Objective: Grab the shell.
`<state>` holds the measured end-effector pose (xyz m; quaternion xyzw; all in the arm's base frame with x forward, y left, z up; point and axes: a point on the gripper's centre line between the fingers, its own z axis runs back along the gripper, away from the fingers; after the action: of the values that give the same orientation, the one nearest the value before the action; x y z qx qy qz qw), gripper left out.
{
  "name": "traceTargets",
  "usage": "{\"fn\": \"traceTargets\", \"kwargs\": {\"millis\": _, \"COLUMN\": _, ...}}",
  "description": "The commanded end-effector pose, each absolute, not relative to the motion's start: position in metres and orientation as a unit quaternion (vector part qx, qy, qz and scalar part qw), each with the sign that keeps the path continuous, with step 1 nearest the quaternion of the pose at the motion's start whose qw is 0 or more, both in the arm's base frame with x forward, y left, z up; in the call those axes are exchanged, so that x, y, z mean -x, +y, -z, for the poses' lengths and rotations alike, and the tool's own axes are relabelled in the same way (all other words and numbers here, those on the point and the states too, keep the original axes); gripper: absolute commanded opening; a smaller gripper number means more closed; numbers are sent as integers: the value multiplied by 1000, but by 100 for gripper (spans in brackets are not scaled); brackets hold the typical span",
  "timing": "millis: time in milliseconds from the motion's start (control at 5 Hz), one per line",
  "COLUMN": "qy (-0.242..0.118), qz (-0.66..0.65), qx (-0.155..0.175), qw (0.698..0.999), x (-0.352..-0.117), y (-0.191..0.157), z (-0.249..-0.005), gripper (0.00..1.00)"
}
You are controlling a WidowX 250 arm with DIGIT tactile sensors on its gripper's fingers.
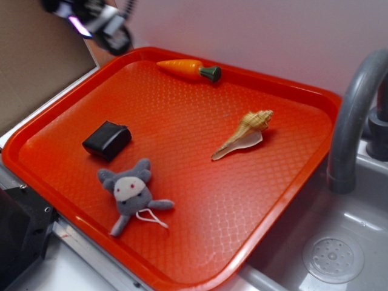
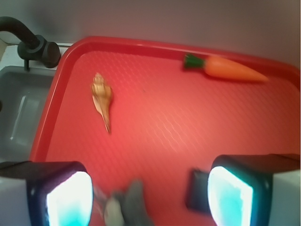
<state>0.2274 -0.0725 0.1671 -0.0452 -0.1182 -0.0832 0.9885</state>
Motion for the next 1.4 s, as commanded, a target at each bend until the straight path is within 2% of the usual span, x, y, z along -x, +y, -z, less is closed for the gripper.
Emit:
{"fn": "traceTargets", "kwargs": {"millis": 0, "qy": -161, "qz": 85, "qx": 49, "qw": 982, "x": -266, "y": -110, "z": -142, "gripper": 100}}
{"fn": "traceTargets", "kwargs": {"millis": 200, "qy": -162, "qz": 84, "qx": 62, "qw": 981, "x": -277, "y": -124, "z": -119, "gripper": 100}}
{"fn": "traceTargets", "kwargs": {"millis": 600, "qy": -164, "qz": 92, "qx": 86, "qw": 978, "x": -294, "y": -139, "z": -89, "gripper": 100}}
{"fn": "traceTargets", "kwargs": {"millis": 800, "qy": -161, "qz": 95, "qx": 137, "qw": 973, "x": -300, "y": -137, "z": -78, "gripper": 100}}
{"fn": "traceTargets", "kwargs": {"millis": 1000, "qy": -152, "qz": 119, "qx": 144, "qw": 971, "x": -302, "y": -141, "z": -69, "gripper": 100}}
{"fn": "traceTargets", "kwargs": {"millis": 1200, "qy": -140, "qz": 119, "qx": 75, "qw": 980, "x": -307, "y": -143, "z": -58, "gripper": 100}}
